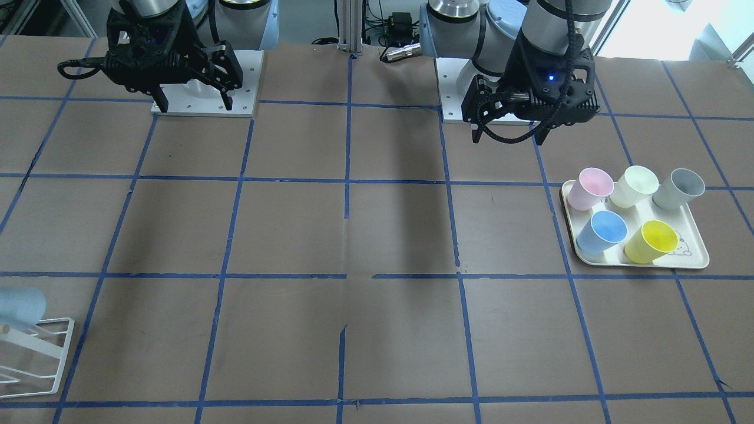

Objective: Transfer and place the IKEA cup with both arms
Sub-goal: 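Move the right gripper toward the white wire rack holding the pale blue cup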

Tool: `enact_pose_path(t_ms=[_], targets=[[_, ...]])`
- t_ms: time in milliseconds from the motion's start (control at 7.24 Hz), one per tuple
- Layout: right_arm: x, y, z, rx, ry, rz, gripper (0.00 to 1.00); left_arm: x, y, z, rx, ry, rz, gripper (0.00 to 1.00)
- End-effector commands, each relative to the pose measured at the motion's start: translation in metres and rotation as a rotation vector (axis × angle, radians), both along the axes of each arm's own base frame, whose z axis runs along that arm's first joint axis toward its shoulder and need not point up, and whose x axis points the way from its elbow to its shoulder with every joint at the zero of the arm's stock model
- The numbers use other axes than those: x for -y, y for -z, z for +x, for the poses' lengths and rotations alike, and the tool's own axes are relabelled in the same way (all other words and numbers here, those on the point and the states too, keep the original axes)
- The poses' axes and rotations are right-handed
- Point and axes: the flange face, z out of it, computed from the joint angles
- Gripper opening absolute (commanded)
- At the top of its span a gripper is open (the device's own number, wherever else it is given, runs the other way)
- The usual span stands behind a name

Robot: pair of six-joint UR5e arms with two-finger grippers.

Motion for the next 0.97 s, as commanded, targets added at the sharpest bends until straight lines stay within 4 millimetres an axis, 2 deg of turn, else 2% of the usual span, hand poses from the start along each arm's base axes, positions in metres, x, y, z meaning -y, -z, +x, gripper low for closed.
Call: enact_pose_path(t_ms=[0, 829], targets=[[0.0001, 0.0012, -0.0004, 0.001, 0.002, 0.002, 1.0, 0.0002, 0.0003, -0.0001, -0.001, 0.0, 0.001, 1.0], [-0.0008, 0.0037, 0.0001, -0.001, -0.004, 0.016, 1.0, -0.0005, 0.0003, -0.0001, -0.001, 0.0, 0.001, 1.0]])
